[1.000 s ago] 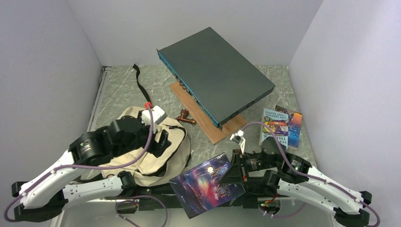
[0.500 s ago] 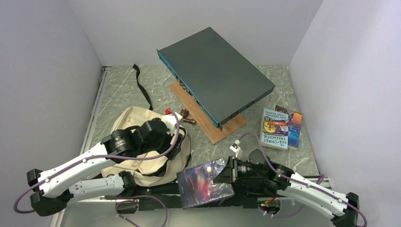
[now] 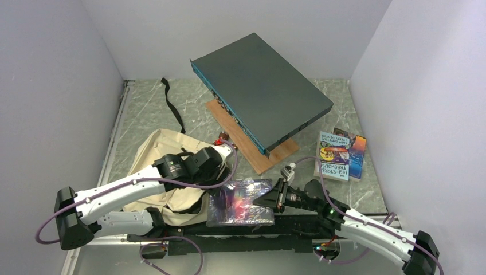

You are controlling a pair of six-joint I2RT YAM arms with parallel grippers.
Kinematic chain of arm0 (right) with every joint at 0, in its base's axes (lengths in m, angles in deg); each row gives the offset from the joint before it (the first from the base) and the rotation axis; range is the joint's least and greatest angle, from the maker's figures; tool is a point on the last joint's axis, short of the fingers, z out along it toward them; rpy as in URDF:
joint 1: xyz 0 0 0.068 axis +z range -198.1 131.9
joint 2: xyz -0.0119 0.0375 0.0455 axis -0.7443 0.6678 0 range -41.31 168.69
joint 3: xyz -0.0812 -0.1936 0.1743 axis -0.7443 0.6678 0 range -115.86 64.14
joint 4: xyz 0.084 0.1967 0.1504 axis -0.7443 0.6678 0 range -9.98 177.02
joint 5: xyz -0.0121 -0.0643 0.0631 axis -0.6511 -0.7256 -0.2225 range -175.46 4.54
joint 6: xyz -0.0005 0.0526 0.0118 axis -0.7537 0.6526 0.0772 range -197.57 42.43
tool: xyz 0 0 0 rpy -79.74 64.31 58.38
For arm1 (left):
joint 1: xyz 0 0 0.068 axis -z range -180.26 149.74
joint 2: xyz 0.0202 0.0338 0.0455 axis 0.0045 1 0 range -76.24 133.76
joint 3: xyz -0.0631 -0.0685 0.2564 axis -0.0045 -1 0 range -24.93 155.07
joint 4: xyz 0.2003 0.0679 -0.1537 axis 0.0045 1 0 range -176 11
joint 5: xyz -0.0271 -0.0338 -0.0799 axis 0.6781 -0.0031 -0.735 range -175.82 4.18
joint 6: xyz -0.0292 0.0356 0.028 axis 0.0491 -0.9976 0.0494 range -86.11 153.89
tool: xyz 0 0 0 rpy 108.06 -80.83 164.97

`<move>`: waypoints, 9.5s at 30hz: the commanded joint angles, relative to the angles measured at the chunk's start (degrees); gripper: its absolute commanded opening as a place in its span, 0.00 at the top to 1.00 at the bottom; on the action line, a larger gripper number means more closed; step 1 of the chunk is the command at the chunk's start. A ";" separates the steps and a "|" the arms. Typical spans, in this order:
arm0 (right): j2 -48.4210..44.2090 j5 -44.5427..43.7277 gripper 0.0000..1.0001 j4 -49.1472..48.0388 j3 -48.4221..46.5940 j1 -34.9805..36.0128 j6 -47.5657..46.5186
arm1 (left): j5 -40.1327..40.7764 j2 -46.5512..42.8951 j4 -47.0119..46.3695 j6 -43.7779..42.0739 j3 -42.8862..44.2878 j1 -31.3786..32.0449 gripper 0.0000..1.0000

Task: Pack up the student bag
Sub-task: Place the book in the student bag.

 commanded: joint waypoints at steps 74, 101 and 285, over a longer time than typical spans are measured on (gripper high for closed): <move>86.51 -23.22 0.33 -72.66 -21.46 9.19 -2.59 | -6.77 -24.61 -12.00 -9.08 -4.07 -0.35 1.00; 92.65 -13.70 1.00 -85.29 -27.05 10.66 -3.47 | -7.79 -24.41 -12.60 -9.42 -3.92 -0.35 1.00; 14.94 -39.55 0.55 16.33 -9.55 9.19 -14.56 | -4.19 -25.67 -15.28 -5.79 -11.94 -0.53 0.83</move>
